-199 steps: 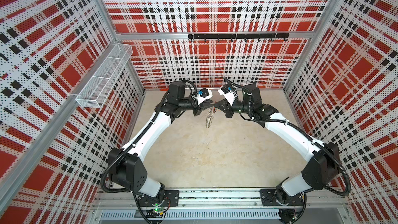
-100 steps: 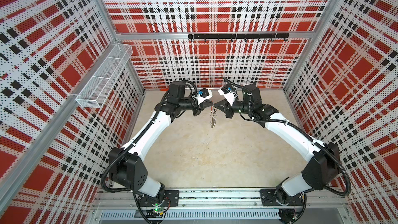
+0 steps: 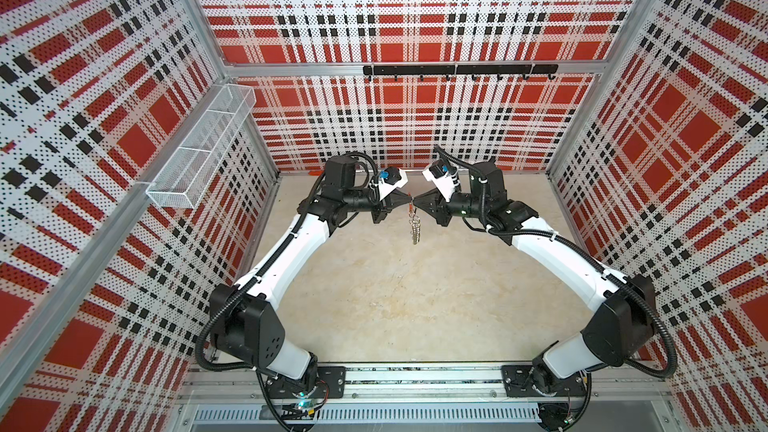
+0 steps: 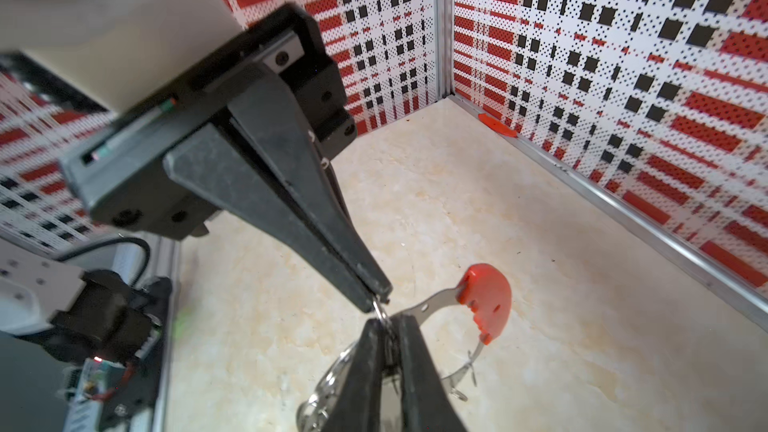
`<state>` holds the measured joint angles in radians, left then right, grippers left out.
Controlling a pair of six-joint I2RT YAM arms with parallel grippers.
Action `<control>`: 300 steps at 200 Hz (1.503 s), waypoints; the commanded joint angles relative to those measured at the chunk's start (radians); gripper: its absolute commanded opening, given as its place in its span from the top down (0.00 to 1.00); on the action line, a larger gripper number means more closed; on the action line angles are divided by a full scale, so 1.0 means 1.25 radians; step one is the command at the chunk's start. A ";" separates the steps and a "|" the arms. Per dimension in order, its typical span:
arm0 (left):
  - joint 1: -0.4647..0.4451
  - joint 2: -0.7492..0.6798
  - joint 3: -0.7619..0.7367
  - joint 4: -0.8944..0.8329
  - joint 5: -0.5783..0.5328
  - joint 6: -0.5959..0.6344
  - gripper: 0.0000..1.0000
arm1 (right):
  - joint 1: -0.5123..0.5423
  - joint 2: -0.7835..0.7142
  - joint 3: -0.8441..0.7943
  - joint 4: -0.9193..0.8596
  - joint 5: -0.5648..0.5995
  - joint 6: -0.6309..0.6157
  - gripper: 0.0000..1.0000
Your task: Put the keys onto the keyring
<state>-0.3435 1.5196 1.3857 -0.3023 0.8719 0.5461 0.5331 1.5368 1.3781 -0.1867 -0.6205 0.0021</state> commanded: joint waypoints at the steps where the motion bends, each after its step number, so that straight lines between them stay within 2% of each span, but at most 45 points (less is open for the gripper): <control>1: 0.011 -0.028 -0.032 0.132 0.027 -0.102 1.00 | -0.020 -0.038 -0.015 0.094 -0.099 0.070 0.75; 11: 0.012 -0.041 -0.058 0.186 0.036 -0.136 1.00 | -0.039 -0.048 -0.038 0.135 -0.129 0.113 0.74; 38: 0.022 -0.076 -0.138 0.381 0.068 -0.263 1.00 | -0.084 -0.059 -0.084 0.268 -0.215 0.232 0.61; 57: 0.031 -0.089 -0.172 0.482 0.089 -0.341 1.00 | -0.103 -0.054 -0.102 0.357 -0.265 0.307 0.59; 103: 0.032 -0.084 -0.159 0.503 0.098 -0.412 1.00 | -0.105 -0.010 -0.108 0.524 -0.331 0.435 0.56; 121: 0.029 -0.084 -0.159 0.513 0.098 -0.425 1.00 | -0.104 0.007 -0.121 0.635 -0.346 0.537 0.56; 140: 0.027 -0.085 -0.162 0.542 0.104 -0.450 1.00 | -0.103 0.025 -0.123 0.718 -0.356 0.598 0.56; 171: 0.024 -0.083 -0.162 0.578 0.107 -0.492 1.00 | -0.094 0.047 -0.113 0.735 -0.358 0.610 0.56; 216: 0.023 -0.084 -0.160 0.580 0.110 -0.502 1.00 | -0.089 0.058 -0.106 0.730 -0.352 0.606 0.56; 252: 0.022 -0.081 -0.155 0.583 0.111 -0.507 1.00 | -0.081 0.065 -0.099 0.720 -0.354 0.599 0.68; 300: 0.021 -0.080 -0.150 0.600 0.115 -0.523 1.00 | -0.078 0.068 -0.097 0.715 -0.350 0.593 0.73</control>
<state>-0.3111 1.4441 1.1656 0.3893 0.9997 -0.0845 0.4263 1.6127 1.2316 0.6861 -1.0458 0.7498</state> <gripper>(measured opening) 0.042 0.285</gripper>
